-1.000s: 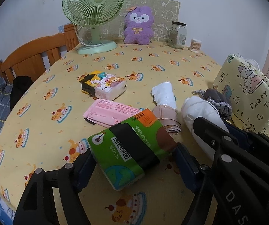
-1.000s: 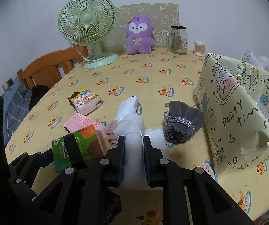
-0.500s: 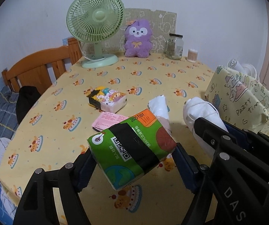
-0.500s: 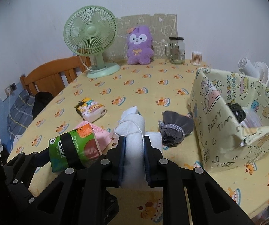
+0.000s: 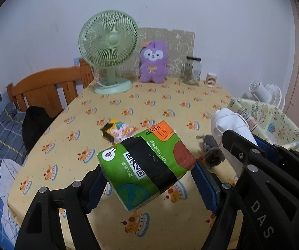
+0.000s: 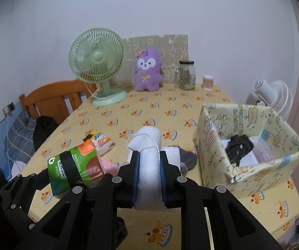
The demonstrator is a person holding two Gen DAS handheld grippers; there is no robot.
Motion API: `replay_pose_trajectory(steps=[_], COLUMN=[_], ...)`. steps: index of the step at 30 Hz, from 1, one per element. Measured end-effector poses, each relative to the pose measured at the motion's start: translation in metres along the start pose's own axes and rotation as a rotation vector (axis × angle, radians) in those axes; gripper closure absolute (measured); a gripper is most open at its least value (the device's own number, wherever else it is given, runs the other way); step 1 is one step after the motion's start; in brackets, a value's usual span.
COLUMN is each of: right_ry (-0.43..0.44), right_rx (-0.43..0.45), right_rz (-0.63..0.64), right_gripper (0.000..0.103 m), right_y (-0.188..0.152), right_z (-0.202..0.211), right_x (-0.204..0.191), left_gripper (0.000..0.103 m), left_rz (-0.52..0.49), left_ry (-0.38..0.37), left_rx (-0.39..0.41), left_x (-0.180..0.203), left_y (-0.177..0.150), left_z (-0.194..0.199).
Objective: Organize soft objects
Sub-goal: 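Carry the tissue pack with the left tool while the right tool carries the white cloth to the box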
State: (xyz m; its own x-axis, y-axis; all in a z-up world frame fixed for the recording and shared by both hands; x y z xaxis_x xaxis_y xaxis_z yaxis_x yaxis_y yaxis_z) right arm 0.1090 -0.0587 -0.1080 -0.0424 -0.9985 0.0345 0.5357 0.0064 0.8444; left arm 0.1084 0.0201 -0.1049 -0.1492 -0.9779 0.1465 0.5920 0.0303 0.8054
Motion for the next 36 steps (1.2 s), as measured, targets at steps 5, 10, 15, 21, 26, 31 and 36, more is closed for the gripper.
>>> replay_pose_trajectory(steps=[5, 10, 15, 21, 26, 31, 36], right_ry=[0.001, -0.011, -0.016, -0.019, -0.021, -0.032, -0.053], right_rx=[0.038, 0.048, 0.069, 0.094, 0.108, 0.122, 0.133], right_rz=[-0.005, -0.019, -0.023, -0.042, -0.051, -0.058, -0.062], right_gripper=[0.082, 0.082, 0.082, 0.082, 0.082, 0.082, 0.082], right_y=[0.015, 0.024, 0.031, 0.038, 0.045, 0.052, 0.056], right_z=[0.011, 0.017, 0.023, 0.028, 0.03, 0.032, 0.032], right_x=[0.004, 0.01, 0.018, 0.029, 0.039, 0.055, 0.07], left_gripper=[0.024, 0.024, 0.024, 0.024, 0.024, 0.024, 0.024], left_rz=[-0.013, -0.019, -0.034, -0.048, -0.056, -0.068, -0.08], left_ry=[0.0, 0.0, -0.002, -0.005, -0.011, -0.026, -0.047], left_rx=[0.038, 0.066, 0.086, 0.105, 0.116, 0.125, 0.126], left_x=[0.006, 0.014, 0.022, 0.033, 0.045, 0.062, 0.077], left_y=[0.013, 0.024, 0.03, 0.037, 0.046, 0.053, 0.057], left_z=[0.01, 0.017, 0.021, 0.023, 0.023, 0.02, 0.014])
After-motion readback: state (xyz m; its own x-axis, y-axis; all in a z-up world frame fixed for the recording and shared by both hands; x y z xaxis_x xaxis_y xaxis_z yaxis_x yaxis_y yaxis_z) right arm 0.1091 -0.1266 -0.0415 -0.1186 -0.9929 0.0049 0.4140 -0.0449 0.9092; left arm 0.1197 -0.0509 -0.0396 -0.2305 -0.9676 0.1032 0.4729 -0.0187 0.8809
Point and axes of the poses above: each gripper's, at about its wrist camera, not at the fingertips, and z roughly against the way its jaws point, x to its right, y to its top, the point moved 6 cm from there along -z, roughly the way its jaws point, and after that the axes turned 12 degrees about -y, right-handed, at the moved point
